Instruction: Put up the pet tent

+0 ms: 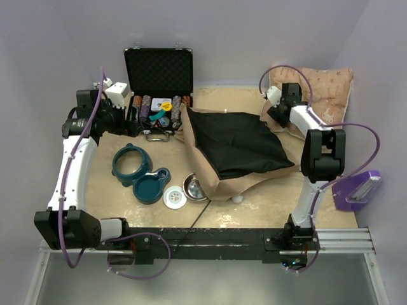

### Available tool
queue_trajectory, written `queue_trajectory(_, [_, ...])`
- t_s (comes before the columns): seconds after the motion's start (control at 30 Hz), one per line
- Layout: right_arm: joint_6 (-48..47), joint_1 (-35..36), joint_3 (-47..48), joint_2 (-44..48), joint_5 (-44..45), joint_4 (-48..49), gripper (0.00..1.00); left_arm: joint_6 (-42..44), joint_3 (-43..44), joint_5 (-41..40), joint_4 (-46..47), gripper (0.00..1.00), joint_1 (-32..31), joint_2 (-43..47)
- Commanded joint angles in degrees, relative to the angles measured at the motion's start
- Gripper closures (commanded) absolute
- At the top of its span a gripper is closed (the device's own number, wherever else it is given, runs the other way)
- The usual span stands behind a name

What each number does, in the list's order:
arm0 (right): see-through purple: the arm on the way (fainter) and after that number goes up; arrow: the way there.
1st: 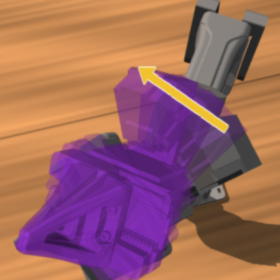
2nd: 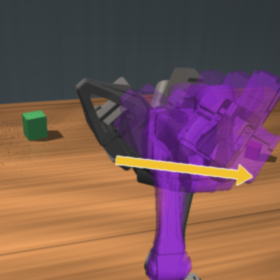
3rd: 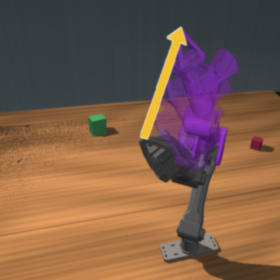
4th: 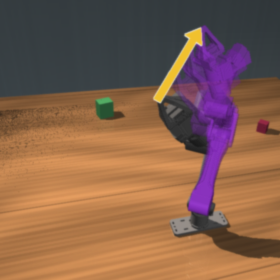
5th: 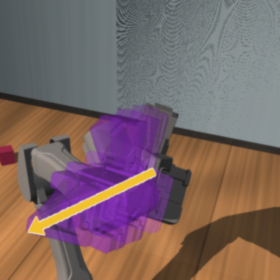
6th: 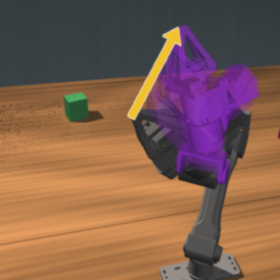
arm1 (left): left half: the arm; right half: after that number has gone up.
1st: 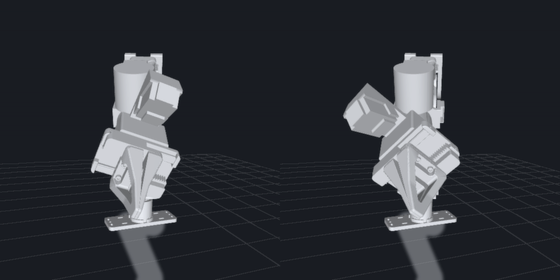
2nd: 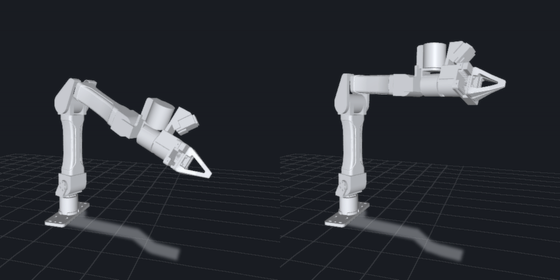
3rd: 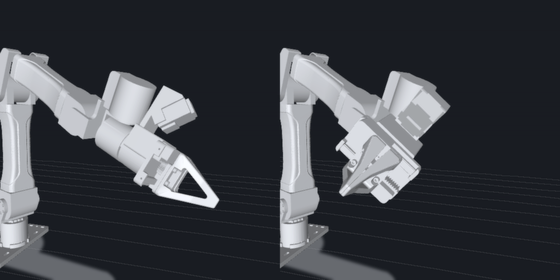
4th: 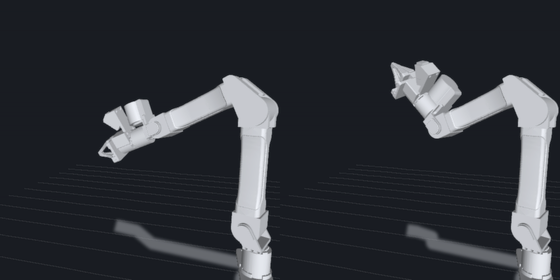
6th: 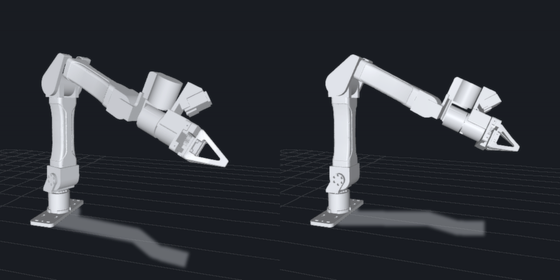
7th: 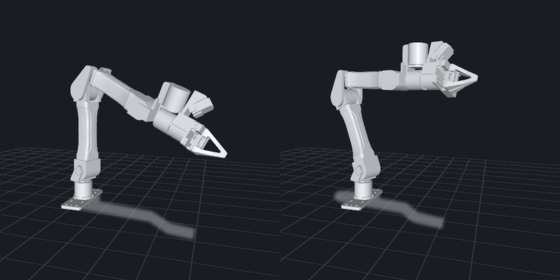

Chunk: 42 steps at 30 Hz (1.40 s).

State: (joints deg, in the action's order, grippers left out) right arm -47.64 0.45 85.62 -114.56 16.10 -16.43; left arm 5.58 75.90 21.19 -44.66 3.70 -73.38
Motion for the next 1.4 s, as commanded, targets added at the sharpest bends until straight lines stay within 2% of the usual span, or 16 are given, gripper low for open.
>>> queue_trajectory(0.0, [4.5, -0.3, 7.7, 7.9, -8.1, -9.0, 0.11, 0.3, 1.3, 0.1, 0.6, 0.00, 0.3, 1.5])
queue_trajectory(0.07, [5.1, -0.3, 11.5, 10.4, -10.1, -13.3, 0.01, 0.1, 1.4, 0.6, 0.6, 0.00, 0.3, 1.6])
queue_trajectory(0.2, [6.2, -0.3, 18.0, 15.4, -17.1, -22.9, 0.02, 0.1, 1.4, 3.2, 0.8, 0.00, 0.3, 2.1])
queue_trajectory(0.33, [5.7, 2.0, 21.2, 21.2, -29.1, -32.6, 0.02, -0.4, 0.4, 5.6, 1.9, 0.00, 0.3, 3.8])
queue_trajectory(0.5, [1.1, 14.6, 11.4, 31.1, -45.7, -43.3, 0.02, -1.2, -1.7, 11.1, 2.7, 0.00, 0.3, 6.0])
queue_trajectory(0.6, [-1.6, 22.6, -0.1, 37.7, -48.9, -41.1, 0.02, -1.1, -4.1, 14.3, 4.4, 0.00, 0.3, 9.0])
queue_trajectory(0.73, [-5.4, 30.4, -12.6, 41.3, -49.3, -38.9, 0.02, -1.9, -7.6, 18.3, 7.6, 0.00, 0.3, 13.3])
queue_trajectory(0.87, [-4.4, 35.7, -20.3, 42.2, -52.0, -33.5, 0.04, -4.6, -9.4, 18.7, 9.0, 0.00, 0.3, 15.3])
queue_trajectory(1.03, [0.4, 40.6, -25.8, 42.7, -52.7, -21.0, 0.05, -5.1, -11.1, 19.4, 8.8, 0.00, 0.3, 16.6])
queue_trajectory(1.1, [0.9, 42.0, -26.5, 41.4, -53.5, -19.6, 0.11, -6.9, -11.7, 19.8, 9.1, 0.00, 0.3, 17.0])
queue_trajectory(1.13, [1.2, 42.7, -26.5, 41.0, -54.3, -19.5, 0.17, -7.3, -12.1, 19.8, 9.2, 0.00, 0.3, 17.0])
queue_trajectory(1.2, [2.4, 43.4, -26.5, 40.4, -56.0, -19.3, 0.36, -7.9, -12.4, 19.9, 9.5, 0.00, 0.3, 17.2])
queue_trajectory(1.27, [4.6, 43.4, -26.5, 40.9, -56.9, -18.5, 0.61, -9.3, -12.7, 19.5, 10.4, 0.01, 0.3, 17.3])
queue_trajectory(1.3, [5.5, 43.4, -26.0, 41.2, -57.1, -18.2, 0.76, -10.1, -12.9, 19.3, 11.0, 0.01, 0.3, 17.4])
queue_trajectory(1.33, [6.8, 43.4, -25.1, 41.3, -57.1, -18.2, 0.98, -10.8, -13.1, 19.2, 11.6, 0.01, 0.3, 17.5])
queue_trajectory(1.37, [9.7, 43.3, -23.9, 41.7, -56.3, -17.4, 1.00, -11.6, -13.2, 19.4, 12.5, 0.01, 0.3, 17.7])
